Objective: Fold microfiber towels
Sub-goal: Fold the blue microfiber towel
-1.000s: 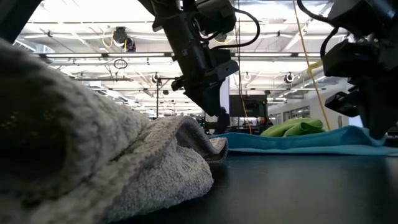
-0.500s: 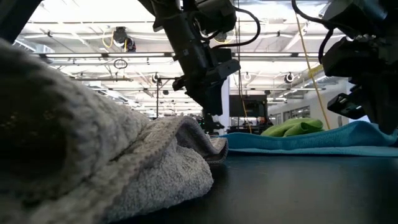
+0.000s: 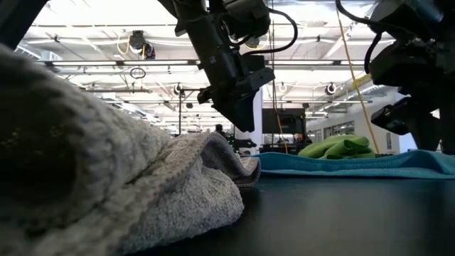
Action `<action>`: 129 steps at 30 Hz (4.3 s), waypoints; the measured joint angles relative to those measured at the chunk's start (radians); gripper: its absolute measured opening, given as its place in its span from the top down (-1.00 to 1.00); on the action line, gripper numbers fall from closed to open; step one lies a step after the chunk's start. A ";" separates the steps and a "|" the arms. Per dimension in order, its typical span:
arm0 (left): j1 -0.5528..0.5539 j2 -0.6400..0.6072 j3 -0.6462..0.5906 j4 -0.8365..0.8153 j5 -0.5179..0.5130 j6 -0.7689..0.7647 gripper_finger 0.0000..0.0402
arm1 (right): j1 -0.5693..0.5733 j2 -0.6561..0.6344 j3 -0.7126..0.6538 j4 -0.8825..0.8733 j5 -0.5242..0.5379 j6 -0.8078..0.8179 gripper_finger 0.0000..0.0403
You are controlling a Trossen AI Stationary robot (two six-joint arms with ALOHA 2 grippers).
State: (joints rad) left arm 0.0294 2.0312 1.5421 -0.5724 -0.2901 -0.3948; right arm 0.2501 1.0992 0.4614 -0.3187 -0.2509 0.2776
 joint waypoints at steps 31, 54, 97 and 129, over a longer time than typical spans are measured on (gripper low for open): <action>0.000 0.000 0.000 0.054 0.000 0.055 0.51 | 0.056 0.000 0.035 0.000 0.011 0.095 0.99; 0.000 0.000 0.000 0.053 0.001 0.028 0.51 | 0.066 0.104 0.036 -0.013 0.062 -0.040 1.00; 0.000 0.000 0.000 0.054 0.000 0.023 0.51 | -0.175 0.100 0.191 -0.252 0.295 -0.289 0.70; 0.000 0.000 0.000 0.053 0.001 0.020 0.51 | -0.046 0.147 0.129 -0.194 0.488 -0.102 0.52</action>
State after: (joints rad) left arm 0.0295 2.0312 1.5421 -0.5198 -0.2887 -0.3752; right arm 0.2043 1.2461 0.5900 -0.5128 0.2372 0.1758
